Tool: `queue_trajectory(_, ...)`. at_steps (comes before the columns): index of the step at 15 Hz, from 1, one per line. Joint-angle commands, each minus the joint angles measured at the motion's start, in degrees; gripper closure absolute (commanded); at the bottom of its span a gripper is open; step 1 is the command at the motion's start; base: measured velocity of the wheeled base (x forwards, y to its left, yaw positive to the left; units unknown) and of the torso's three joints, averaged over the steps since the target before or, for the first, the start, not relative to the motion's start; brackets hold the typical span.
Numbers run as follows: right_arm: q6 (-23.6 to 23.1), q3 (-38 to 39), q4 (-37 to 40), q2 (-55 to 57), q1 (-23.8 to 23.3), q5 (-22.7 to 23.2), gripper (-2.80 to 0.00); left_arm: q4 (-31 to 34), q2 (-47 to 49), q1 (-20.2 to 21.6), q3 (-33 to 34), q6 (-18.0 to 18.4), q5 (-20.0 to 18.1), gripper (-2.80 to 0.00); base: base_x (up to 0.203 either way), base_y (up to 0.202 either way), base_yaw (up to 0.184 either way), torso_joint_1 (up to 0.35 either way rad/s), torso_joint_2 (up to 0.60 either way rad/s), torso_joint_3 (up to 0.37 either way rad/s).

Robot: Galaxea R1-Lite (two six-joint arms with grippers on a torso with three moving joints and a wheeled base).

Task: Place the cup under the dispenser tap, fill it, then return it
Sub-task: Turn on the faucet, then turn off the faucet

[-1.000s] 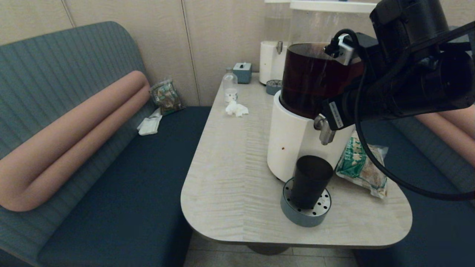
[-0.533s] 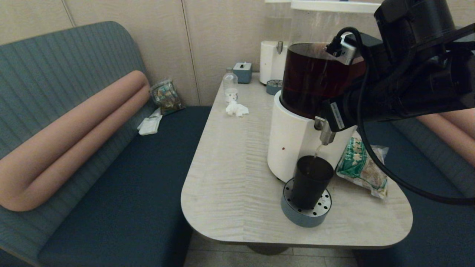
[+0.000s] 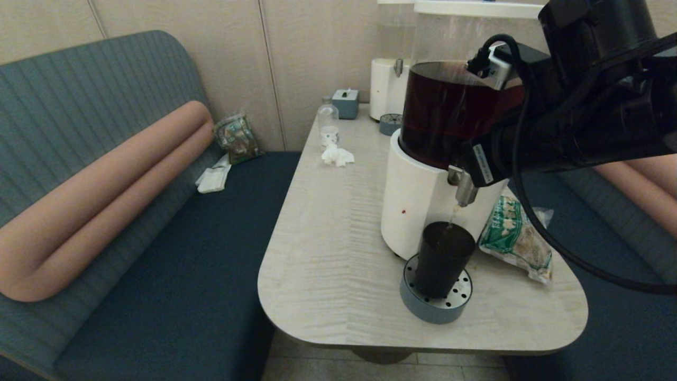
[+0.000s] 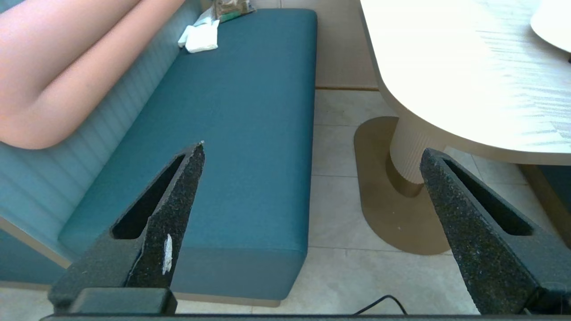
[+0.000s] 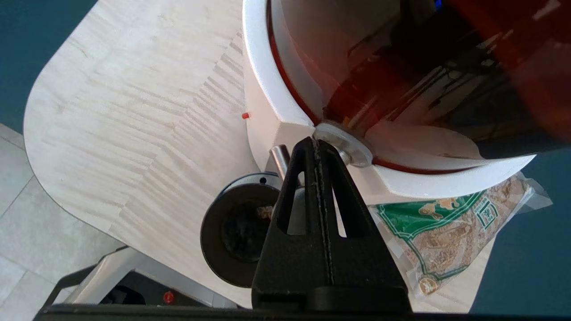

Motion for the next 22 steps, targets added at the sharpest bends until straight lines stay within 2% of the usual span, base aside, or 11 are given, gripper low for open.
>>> queue_trajectory(1,-0.3,0.8,-3.6,0.4,-0.1,-0.8,0.0,0.0,0.1,0.0,0.0,0.0,0.0,-2.8,0.0,0.0,0.0,0.0,0.0,0.0)
queue_trajectory(3,-0.6,2.0,-6.4,0.5,-0.4,-2.3,0.0,0.0,0.1,0.0,0.0,0.0,0.0,-2.8,0.0,0.0,0.0,0.0,0.0,0.0)
queue_trajectory(14,-0.6,3.4,-6.3,-7.6,-0.5,-4.9,0.0,0.0,0.1,0.0,0.0,0.0,0.0,-2.8,0.0,0.0,0.0,0.0,0.0,0.0)
queue_trajectory(22,-0.1,18.4,-6.3,-25.1,0.0,-5.9,0.0,0.0,0.1,0.0,0.0,0.0,0.0,-2.8,0.0,0.0,0.0,0.0,0.0,0.0)
